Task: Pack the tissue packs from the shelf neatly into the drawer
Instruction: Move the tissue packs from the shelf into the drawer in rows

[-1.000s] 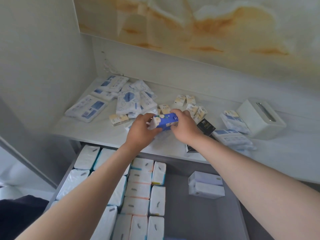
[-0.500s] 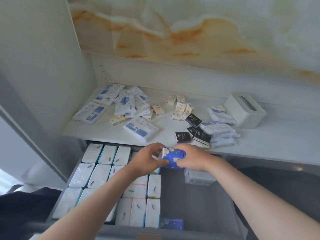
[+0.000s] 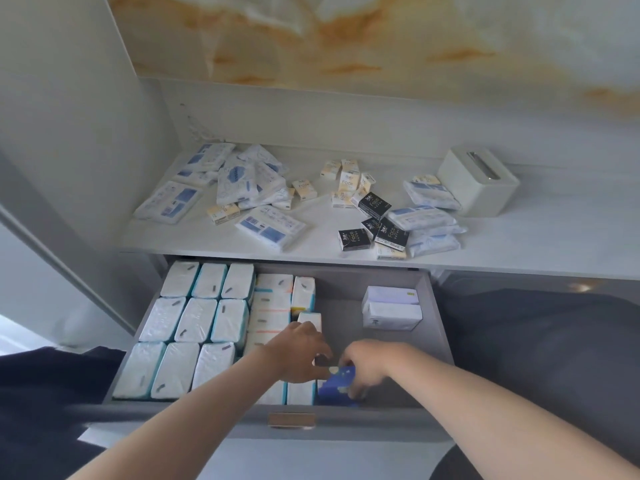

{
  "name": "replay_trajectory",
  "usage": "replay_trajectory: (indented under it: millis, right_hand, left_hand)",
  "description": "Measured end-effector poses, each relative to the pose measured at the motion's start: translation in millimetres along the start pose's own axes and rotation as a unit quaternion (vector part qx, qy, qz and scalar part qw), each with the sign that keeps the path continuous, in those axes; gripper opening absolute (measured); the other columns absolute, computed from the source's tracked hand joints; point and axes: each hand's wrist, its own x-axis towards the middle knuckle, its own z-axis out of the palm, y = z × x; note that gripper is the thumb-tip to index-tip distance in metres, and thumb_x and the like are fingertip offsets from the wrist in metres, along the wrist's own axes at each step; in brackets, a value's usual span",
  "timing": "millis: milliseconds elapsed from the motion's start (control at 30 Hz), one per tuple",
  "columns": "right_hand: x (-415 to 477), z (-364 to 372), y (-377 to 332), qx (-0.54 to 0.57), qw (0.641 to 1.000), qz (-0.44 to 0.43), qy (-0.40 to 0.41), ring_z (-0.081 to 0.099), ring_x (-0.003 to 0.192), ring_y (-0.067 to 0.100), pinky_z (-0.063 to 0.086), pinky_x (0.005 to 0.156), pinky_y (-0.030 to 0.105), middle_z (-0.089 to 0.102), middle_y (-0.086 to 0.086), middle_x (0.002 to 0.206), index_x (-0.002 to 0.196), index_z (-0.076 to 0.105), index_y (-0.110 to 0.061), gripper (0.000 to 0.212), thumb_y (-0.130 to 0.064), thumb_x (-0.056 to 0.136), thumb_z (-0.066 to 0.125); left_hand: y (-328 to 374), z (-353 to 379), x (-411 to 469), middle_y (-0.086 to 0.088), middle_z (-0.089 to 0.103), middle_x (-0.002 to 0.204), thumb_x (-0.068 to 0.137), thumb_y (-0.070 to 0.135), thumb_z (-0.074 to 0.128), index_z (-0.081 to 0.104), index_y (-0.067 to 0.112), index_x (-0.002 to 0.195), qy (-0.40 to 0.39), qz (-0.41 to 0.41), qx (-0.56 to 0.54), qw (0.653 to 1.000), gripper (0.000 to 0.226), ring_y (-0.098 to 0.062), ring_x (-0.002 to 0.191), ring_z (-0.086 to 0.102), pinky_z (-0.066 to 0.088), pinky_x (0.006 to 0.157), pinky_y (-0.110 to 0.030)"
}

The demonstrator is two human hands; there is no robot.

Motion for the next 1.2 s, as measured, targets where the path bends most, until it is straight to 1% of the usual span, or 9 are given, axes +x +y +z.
replay_trajectory:
  millis: [267,400,467,633,733,833,967,1100,1200]
  right_hand:
    - [8,0,-6,0.033,0.997,0.01,-0.075,0.054,0.122,0.022,0.046,0.102,0.035,0.053,-0.001,0.143,0.144,0.05,-0.026,0.056,-0.025,0.09,0.065]
    - [10,5,-14,0.023,0.994,0.004,-0.106,0.053,0.1,0.019,0.045,0.088,0.03,0.059,0.002,0.121,0.137,0.056,-0.025,0.046,-0.021,0.091,0.062]
    - [14,4,-18,0.023,0.993,0.014,-0.111,0.054,0.104,0.021,0.046,0.093,0.033,0.059,0.004,0.119,0.133,0.058,-0.02,0.043,-0.024,0.09,0.059]
    - [25,-8,-23,0.241,0.968,0.055,0.039,0.04,0.138,0.028,0.039,0.108,0.037,0.038,0.009,0.155,0.154,0.031,-0.019,0.065,-0.019,0.092,0.053]
    - [34,-14,-35,0.368,0.928,0.026,0.054,0.042,0.135,0.027,0.046,0.101,0.043,0.041,0.005,0.153,0.153,0.031,-0.031,0.066,-0.011,0.092,0.047]
    - [42,-17,-45,0.371,0.927,0.022,0.053,0.047,0.124,0.026,0.05,0.097,0.045,0.048,0.003,0.144,0.148,0.037,-0.029,0.058,-0.01,0.094,0.044]
    - [49,-31,-40,0.345,0.932,0.028,0.109,0.049,0.12,0.026,0.046,0.096,0.037,0.05,0.008,0.142,0.143,0.044,-0.02,0.048,-0.012,0.096,0.046]
    - [67,-43,-43,0.376,0.908,0.058,0.177,0.041,0.138,0.027,0.038,0.109,0.036,0.039,0.006,0.155,0.154,0.027,-0.026,0.061,-0.013,0.096,0.041]
    - [76,-45,-50,0.381,0.911,0.05,0.148,0.053,0.12,0.028,0.055,0.093,0.042,0.048,0.004,0.143,0.152,0.031,-0.03,0.06,-0.011,0.096,0.039]
  left_hand:
    - [4,0,-3,-0.002,0.058,0.126,0.091,0.067,0.043,0.06,0.029,0.125,-0.024,0.023,0.174,0.984,0.055,-0.026,0.121,0.042,0.035,0.102,-0.043]
    - [-1,4,-1,-0.003,0.055,0.131,0.087,0.071,0.043,0.06,0.032,0.126,-0.018,0.015,0.17,0.985,0.057,-0.028,0.133,0.033,0.006,0.118,-0.055]
    - [-3,2,-1,-0.003,0.045,0.143,0.089,0.069,0.042,0.056,0.03,0.131,-0.019,-0.01,0.134,0.991,0.059,-0.027,0.138,0.027,0.01,0.119,-0.054]
    - [-12,-6,-3,0.003,0.045,0.144,0.096,0.045,0.051,0.052,0.025,0.136,-0.015,-0.047,0.022,0.999,0.045,-0.023,0.132,0.033,0.041,0.105,-0.041]
    - [-13,-9,-1,0.001,0.057,0.131,0.096,0.034,0.055,0.054,0.026,0.133,0.019,-0.077,-0.068,0.995,0.038,-0.021,0.126,0.04,0.045,0.101,-0.041]
    - [-19,-13,2,0.001,0.061,0.126,0.095,0.025,0.057,0.058,0.029,0.13,0.069,-0.099,-0.121,0.985,0.035,-0.02,0.12,0.051,0.046,0.099,-0.036]
    - [-42,-10,5,0.005,0.045,0.142,0.092,0.034,0.063,0.051,0.033,0.135,0.145,-0.119,-0.043,0.981,0.045,-0.019,0.134,0.039,0.042,0.105,-0.037]
    - [-60,1,1,0.006,0.012,0.162,0.091,0.049,0.059,0.022,0.039,0.152,0.048,-0.123,0.019,0.991,0.073,-0.022,0.15,0.006,0.019,0.119,-0.047]
    - [-66,-1,-1,0.007,0.018,0.16,0.088,0.05,0.063,0.026,0.04,0.151,0.052,-0.124,-0.005,0.991,0.073,-0.021,0.148,0.01,0.019,0.12,-0.046]
